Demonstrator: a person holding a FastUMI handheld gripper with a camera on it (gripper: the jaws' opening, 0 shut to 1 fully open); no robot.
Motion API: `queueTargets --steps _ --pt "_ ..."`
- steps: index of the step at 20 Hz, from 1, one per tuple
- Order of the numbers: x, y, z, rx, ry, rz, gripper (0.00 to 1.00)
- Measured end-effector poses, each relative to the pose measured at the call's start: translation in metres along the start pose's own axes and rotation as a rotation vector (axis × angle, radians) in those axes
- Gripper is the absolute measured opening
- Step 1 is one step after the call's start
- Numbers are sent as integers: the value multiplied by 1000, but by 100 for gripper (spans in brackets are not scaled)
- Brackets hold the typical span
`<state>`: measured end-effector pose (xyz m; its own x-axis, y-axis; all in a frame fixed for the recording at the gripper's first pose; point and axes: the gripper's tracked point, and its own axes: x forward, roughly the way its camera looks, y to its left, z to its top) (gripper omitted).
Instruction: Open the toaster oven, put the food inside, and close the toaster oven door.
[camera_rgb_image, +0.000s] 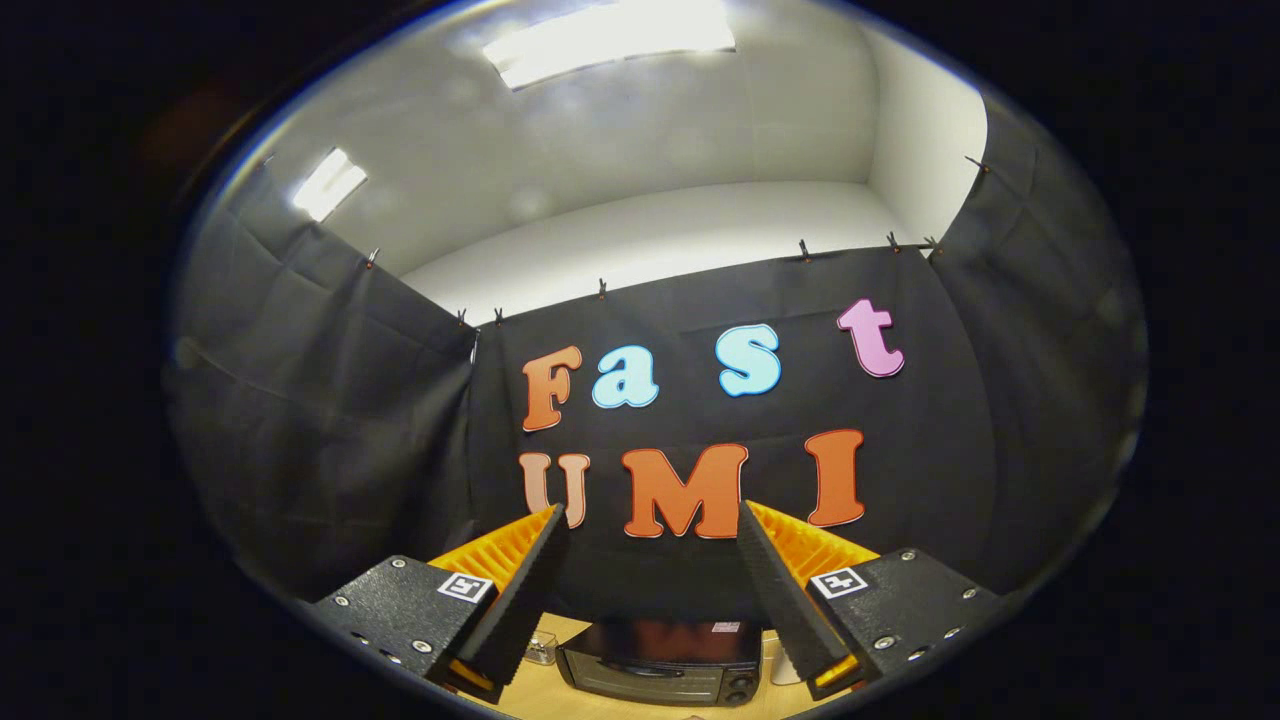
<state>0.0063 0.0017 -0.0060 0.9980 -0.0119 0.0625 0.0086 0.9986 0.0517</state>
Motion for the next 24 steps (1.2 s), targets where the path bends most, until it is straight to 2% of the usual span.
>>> queueTargets --steps 3,8,14,18,24 --pt "3 -4 -7 -18 -31 -23 99" --pt "22 -1 -56 -4 34 -31 99" --pt "51 -4 -141 19 158 -75 100" --pt "67 1 -191 -30 187 -106 99" --pt "77 9 -304 -50 333 -133 100"
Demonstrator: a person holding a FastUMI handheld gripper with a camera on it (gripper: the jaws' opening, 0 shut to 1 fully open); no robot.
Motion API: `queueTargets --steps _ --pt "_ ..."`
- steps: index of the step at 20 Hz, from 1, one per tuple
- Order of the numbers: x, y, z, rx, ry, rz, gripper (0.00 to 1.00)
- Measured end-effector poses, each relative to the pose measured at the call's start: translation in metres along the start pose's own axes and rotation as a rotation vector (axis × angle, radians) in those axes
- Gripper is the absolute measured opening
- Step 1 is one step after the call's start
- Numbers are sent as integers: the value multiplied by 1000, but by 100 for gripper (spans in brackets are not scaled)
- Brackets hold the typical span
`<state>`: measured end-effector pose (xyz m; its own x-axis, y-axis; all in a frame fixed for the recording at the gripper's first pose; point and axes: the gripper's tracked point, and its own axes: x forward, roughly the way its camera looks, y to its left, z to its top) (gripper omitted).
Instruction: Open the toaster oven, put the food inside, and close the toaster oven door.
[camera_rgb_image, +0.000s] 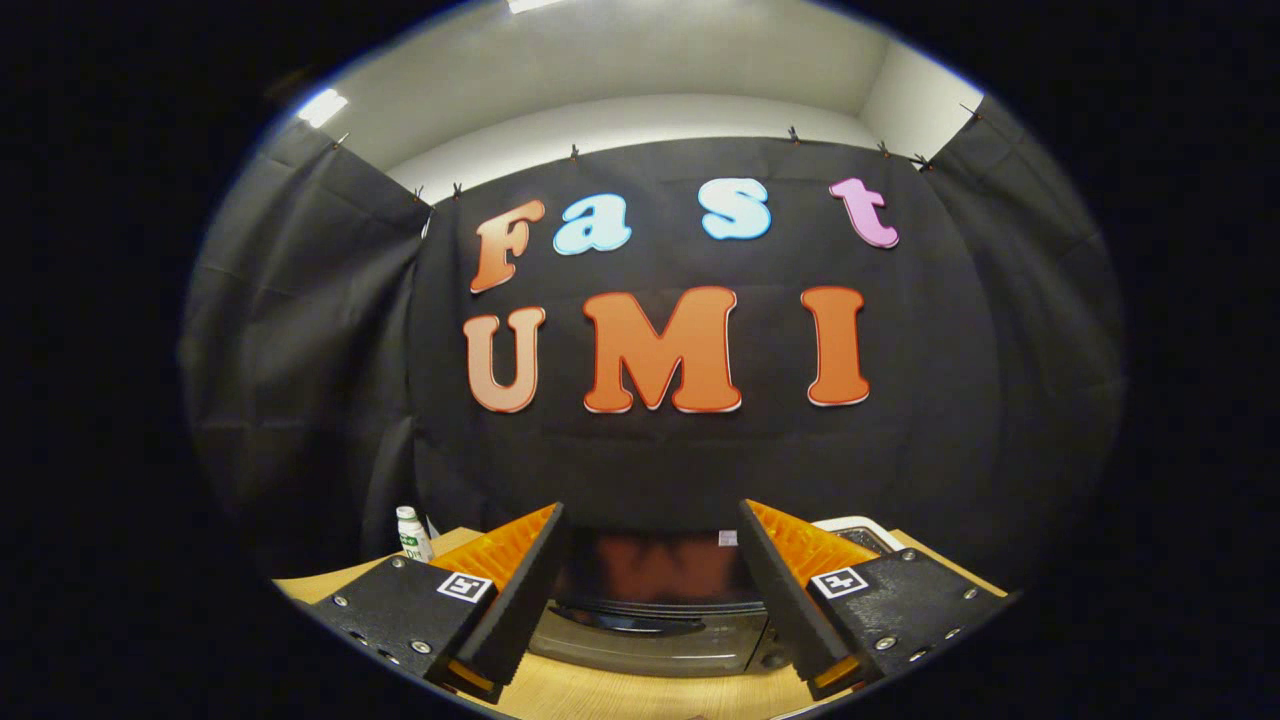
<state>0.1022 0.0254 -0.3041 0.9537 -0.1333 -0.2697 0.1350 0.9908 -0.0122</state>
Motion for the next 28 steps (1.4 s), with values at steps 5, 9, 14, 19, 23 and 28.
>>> queueTargets --steps 5,9,14,19,23,28 --pt "33 8 -64 45 124 -26 100" --pt "44 9 -84 32 136 -65 100" --pt "50 3 -114 27 188 -116 100" --pt "43 2 -119 32 155 -119 99" --pt "15 0 -122 33 84 -132 90" --pt "-38 7 -146 27 119 -95 81"
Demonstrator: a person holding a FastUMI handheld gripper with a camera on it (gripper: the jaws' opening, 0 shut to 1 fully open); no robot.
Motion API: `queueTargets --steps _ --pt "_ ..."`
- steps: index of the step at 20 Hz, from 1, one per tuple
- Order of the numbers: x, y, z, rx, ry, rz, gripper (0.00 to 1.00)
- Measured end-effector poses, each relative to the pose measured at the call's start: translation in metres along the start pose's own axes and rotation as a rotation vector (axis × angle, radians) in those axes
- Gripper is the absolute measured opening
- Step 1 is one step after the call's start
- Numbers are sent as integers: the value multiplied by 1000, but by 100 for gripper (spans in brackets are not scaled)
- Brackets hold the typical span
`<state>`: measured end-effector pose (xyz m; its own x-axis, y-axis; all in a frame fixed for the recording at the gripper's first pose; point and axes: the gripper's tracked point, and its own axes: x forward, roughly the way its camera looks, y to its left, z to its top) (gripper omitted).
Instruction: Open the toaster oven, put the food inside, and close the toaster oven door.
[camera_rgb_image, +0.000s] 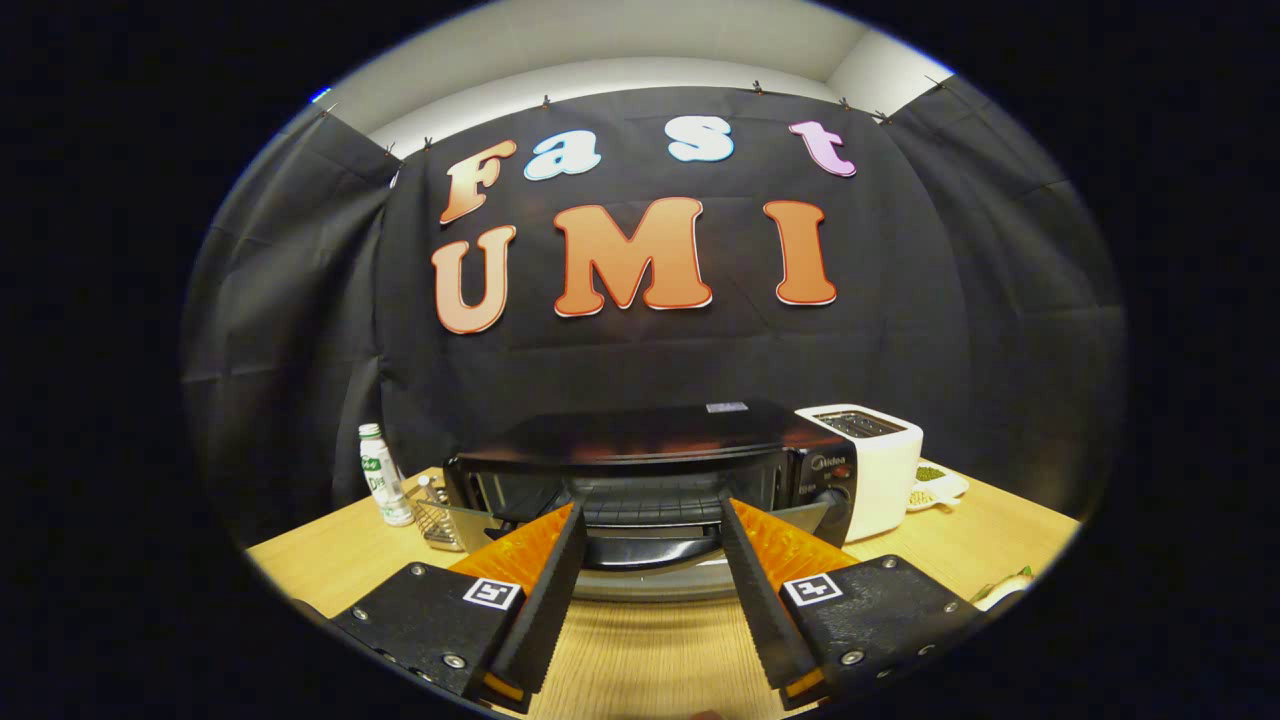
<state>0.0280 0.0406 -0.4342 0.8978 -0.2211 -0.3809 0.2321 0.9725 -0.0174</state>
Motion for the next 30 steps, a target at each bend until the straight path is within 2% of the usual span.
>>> queueTargets --steps 6,10,14,19,21,26,30 --pt "-38 0 -46 -52 126 55 81" --pt "-47 -1 -63 -65 153 58 81" --pt "-60 -2 -94 -87 237 52 81" --pt "-68 -3 -121 -39 339 71 80" --pt "-67 -4 -125 -13 357 75 75" --pt "-71 -5 -157 29 473 79 74" --pt "-72 -4 -155 89 493 88 73"
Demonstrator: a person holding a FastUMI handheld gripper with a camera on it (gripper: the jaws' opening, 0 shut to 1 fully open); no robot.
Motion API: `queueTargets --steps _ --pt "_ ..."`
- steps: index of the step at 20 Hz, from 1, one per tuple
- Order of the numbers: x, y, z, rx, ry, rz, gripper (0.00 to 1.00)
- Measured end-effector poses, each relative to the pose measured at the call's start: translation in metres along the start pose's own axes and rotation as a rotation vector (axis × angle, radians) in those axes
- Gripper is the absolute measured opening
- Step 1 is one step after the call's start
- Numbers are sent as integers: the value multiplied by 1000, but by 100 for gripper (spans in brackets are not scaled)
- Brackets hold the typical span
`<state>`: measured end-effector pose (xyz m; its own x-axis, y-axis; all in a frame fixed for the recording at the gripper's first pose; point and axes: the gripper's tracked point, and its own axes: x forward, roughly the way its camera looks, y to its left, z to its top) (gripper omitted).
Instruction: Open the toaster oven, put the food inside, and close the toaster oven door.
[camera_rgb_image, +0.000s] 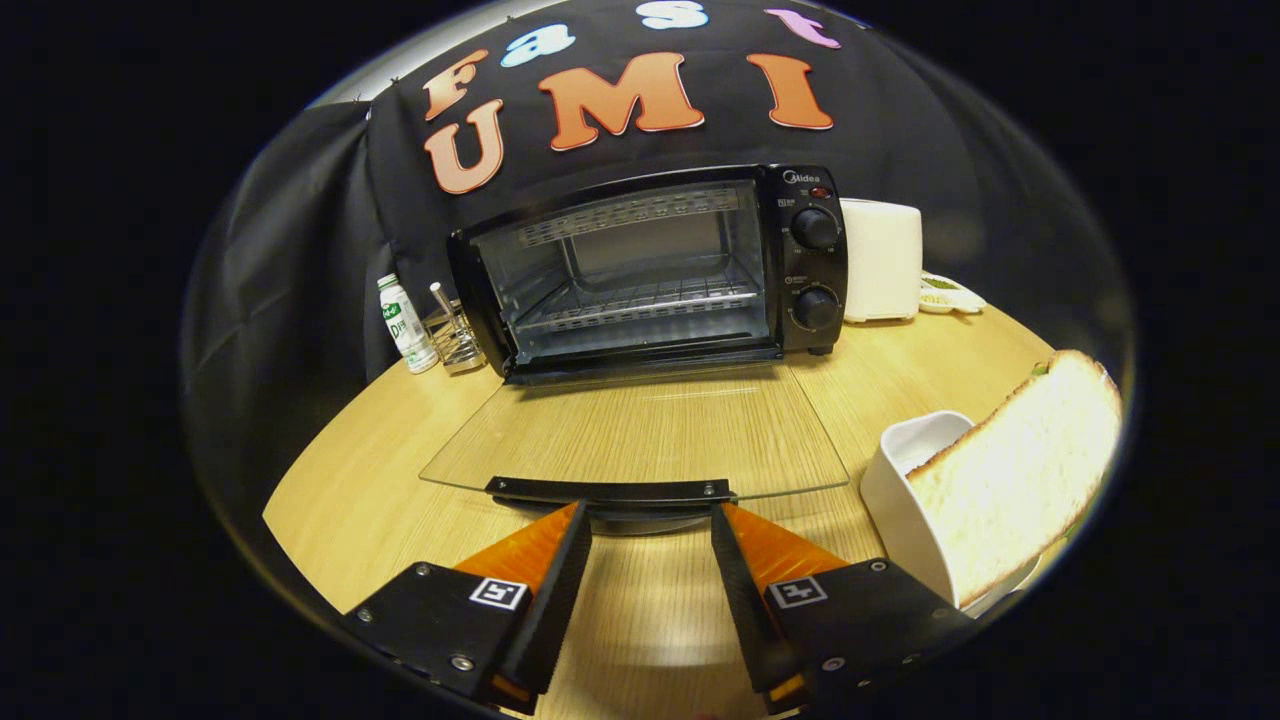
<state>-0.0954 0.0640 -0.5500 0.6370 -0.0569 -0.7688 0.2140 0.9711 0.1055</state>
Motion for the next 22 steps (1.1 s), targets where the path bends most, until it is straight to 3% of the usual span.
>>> queueTargets --steps 7,13,18,22 --pt "-44 -1 42 39 -48 117 74" --pt "-94 -40 92 51 -123 128 83" --pt "-132 -109 119 -12 -174 26 97" --pt "-151 -169 127 35 -186 -52 99"
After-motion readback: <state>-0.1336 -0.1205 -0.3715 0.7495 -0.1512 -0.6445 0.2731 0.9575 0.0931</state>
